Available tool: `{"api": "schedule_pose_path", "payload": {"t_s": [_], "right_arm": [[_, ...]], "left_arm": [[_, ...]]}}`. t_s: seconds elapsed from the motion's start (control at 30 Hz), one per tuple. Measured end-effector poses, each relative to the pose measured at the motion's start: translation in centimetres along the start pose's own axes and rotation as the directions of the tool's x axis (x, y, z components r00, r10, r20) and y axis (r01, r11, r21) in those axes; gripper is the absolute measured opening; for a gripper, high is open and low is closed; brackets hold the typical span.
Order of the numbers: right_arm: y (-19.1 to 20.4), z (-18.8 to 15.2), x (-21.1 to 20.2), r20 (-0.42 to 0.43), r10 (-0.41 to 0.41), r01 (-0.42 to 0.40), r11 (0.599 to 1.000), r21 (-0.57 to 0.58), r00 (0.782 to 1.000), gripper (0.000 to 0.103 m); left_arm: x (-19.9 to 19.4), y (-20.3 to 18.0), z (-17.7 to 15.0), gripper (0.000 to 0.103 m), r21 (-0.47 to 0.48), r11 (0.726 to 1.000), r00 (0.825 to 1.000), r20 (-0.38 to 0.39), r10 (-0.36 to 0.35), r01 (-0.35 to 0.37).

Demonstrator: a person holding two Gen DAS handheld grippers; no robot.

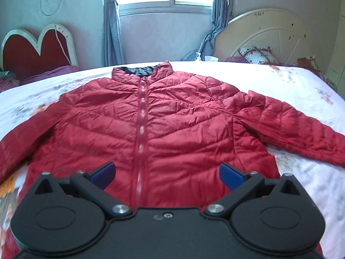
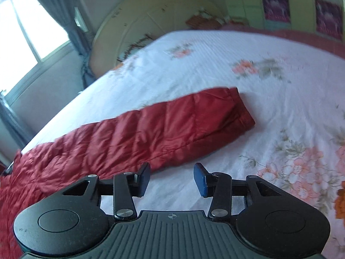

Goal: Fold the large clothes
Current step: 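Grasp the cuff of the sleeve nearest the right tool with the right tool, then fold the held sleeve across the jacket body with the right tool while the left tool grasps the other cuff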

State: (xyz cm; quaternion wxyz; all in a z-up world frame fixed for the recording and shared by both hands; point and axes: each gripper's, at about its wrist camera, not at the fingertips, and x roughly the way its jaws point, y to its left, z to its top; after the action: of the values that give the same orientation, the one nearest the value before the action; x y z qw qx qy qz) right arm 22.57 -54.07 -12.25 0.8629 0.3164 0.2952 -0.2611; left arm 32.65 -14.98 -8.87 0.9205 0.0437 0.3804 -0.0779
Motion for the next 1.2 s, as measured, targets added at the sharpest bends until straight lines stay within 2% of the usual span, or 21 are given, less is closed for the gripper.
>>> {"api": "schedule_pose_path", "payload": {"t_s": [0.1,0.3,0.37,0.4,0.43,0.5,0.57,0.63,0.7,0.8,0.93,1.07,1.2], "right_arm": [[-2.1,0.2,2.5,-0.032,-0.005,0.008,0.995,0.097,0.999,0.045],[-3.9,1.2,4.1,0.057,0.035,-0.048,0.972,0.229,0.998,0.044],[-3.9,1.5,4.3,0.076,0.023,-0.041,0.969,0.243,0.997,0.044],[-3.4,1.8,4.3,0.079,0.0,-0.017,0.975,0.223,0.997,0.036],[-2.6,2.2,4.4,0.079,-0.028,0.013,0.983,0.185,0.996,0.015],[-0.4,2.7,4.2,0.107,-0.063,0.054,0.995,0.088,0.992,0.01],[2.8,3.3,3.5,0.171,-0.057,0.063,0.998,-0.029,0.984,0.006],[6.8,3.5,2.1,0.215,-0.002,0.031,0.991,-0.132,0.977,0.006],[11.5,3.1,0.6,0.239,0.074,-0.012,0.968,-0.251,0.968,0.005],[19.4,0.5,-1.0,0.213,0.213,-0.103,0.895,-0.433,0.953,0.005],[29.2,-5.4,-0.7,0.048,0.348,-0.243,0.74,-0.627,0.936,0.005],[35.8,-12.4,1.0,-0.127,0.371,-0.341,0.595,-0.728,0.92,0.005],[39.7,-18.1,2.5,-0.234,0.365,-0.4,0.492,-0.773,0.901,0.005]], "left_arm": [[2.0,-0.3,1.1,0.102,0.013,1.0,1.0,-0.016,0.009,-0.009],[3.6,1.8,2.0,0.099,-0.014,1.0,0.999,-0.044,0.014,-0.015],[3.6,3.0,2.1,0.099,-0.021,0.999,0.998,-0.053,0.035,-0.037],[3.5,3.7,2.1,0.099,-0.019,0.999,0.997,-0.059,0.048,-0.049],[3.4,4.4,2.0,0.098,-0.014,0.999,0.997,-0.066,0.051,-0.052],[3.4,6.1,2.0,0.096,-0.008,0.999,0.996,-0.081,0.049,-0.05],[3.3,7.9,2.0,0.08,-0.006,0.999,0.996,-0.083,0.041,-0.042],[3.5,9.8,2.1,0.077,-0.019,0.999,0.996,-0.08,0.042,-0.043],[3.8,11.5,2.3,0.077,-0.037,0.999,0.997,-0.073,0.037,-0.039],[4.4,13.6,2.8,0.077,-0.055,0.998,0.998,-0.065,-0.002,-0.002],[4.8,16.2,3.0,0.077,-0.081,0.995,0.996,-0.069,-0.057,0.052],[4.5,19.6,2.5,0.075,-0.12,0.992,0.997,-0.064,-0.052,0.044],[4.4,23.1,2.0,0.075,-0.191,0.979,0.994,-0.067,-0.081,0.067]]}}
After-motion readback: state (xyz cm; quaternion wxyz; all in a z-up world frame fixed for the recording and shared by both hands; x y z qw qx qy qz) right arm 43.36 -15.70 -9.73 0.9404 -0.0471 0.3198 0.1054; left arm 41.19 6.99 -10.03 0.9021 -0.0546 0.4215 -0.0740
